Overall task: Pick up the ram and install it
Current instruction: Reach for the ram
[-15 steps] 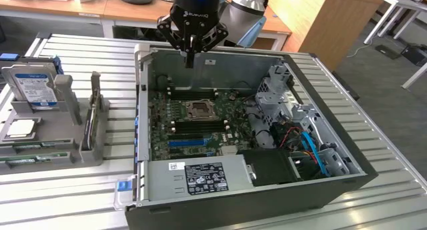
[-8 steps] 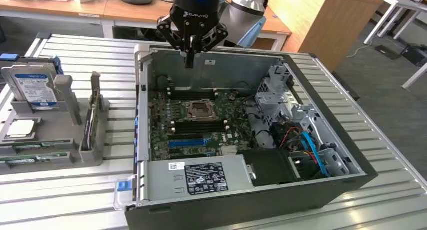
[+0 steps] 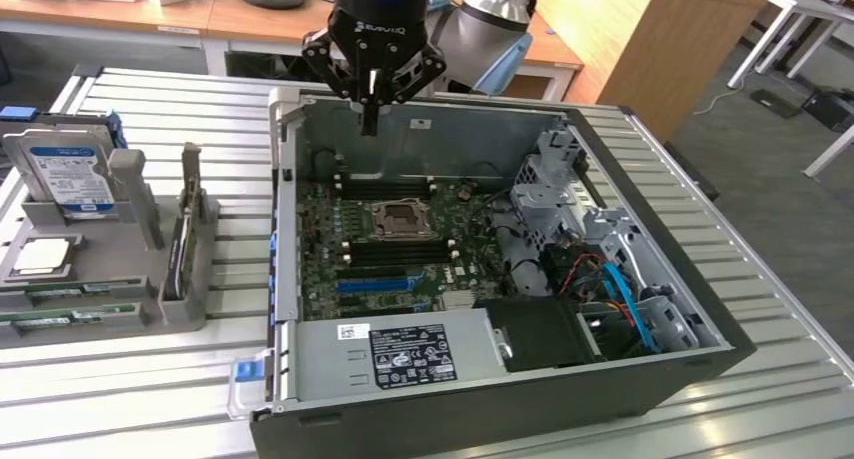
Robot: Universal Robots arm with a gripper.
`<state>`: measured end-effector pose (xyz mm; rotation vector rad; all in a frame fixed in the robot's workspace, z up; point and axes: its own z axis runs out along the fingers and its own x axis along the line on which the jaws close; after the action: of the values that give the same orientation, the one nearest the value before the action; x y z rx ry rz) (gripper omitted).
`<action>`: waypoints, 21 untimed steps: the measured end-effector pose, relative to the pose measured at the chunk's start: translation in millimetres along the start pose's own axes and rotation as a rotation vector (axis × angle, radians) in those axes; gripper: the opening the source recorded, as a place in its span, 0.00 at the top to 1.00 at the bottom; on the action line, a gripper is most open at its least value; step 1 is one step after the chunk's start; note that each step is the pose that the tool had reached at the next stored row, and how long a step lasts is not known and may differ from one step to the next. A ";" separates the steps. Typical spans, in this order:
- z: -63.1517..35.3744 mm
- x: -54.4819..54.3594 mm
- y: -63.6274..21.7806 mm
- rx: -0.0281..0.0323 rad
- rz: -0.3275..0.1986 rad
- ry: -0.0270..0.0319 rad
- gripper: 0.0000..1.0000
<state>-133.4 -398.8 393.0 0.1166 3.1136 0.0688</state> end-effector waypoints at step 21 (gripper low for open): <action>-0.7 52.7 -3.7 0.0000 0.000 0.0000 0.89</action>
<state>-186.2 -398.6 392.3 0.1170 3.1137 0.0688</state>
